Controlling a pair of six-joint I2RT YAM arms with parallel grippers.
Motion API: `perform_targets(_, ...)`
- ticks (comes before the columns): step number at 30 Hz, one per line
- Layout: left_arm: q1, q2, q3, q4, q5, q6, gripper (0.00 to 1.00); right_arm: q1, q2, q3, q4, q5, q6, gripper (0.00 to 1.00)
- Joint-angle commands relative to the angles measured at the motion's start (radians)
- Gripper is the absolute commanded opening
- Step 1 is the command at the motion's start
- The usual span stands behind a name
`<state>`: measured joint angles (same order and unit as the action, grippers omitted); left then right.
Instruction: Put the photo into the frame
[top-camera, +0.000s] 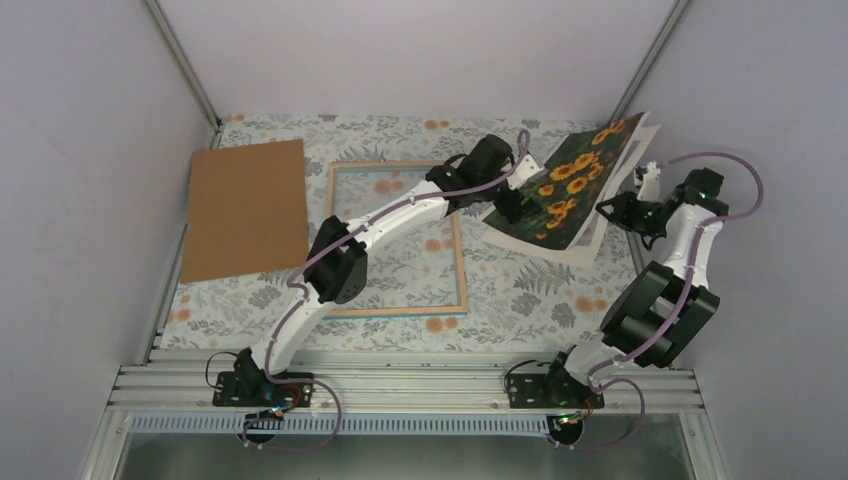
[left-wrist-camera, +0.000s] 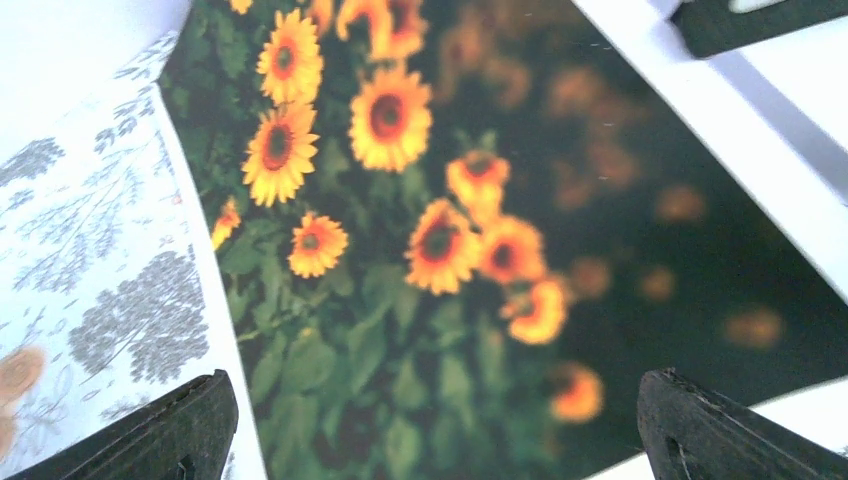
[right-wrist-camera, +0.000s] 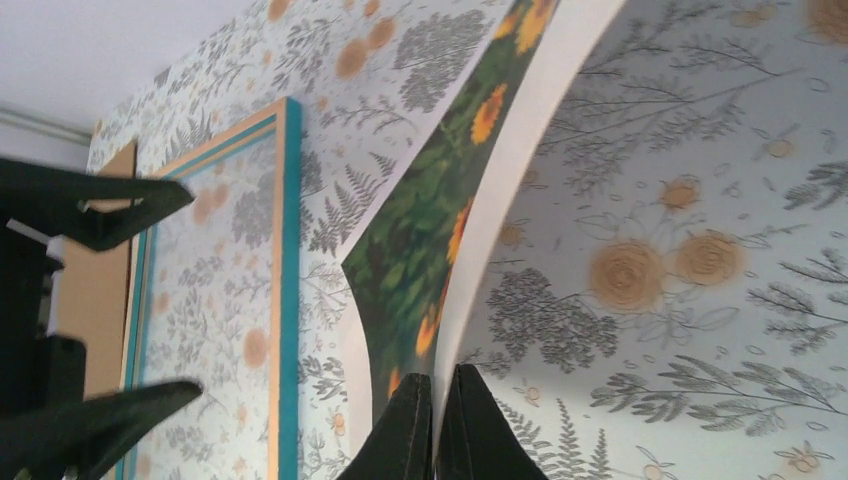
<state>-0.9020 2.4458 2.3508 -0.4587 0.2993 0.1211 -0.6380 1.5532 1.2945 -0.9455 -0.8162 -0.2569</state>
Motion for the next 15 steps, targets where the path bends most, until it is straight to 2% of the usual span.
perform_targets(1, 0.029, -0.058, -0.029, -0.011, 0.031, -0.056, 1.00, 0.062, -0.064, 0.078, -0.084, 0.021, -0.061, 0.04)
perform_targets(8, 0.065, -0.131, -0.103, 0.010, 0.034, -0.064, 1.00, 0.067, -0.111, 0.233, -0.136, 0.131, -0.083, 0.04)
perform_targets(11, 0.069, -0.144, -0.123, 0.013, 0.023, -0.062, 1.00, 0.067, -0.132, 0.260, -0.130, 0.204, -0.069, 0.04)
perform_targets(15, 0.072, -0.143, -0.139, 0.015, 0.020, -0.061, 1.00, 0.067, -0.153, 0.285, -0.128, 0.220, -0.075, 0.04)
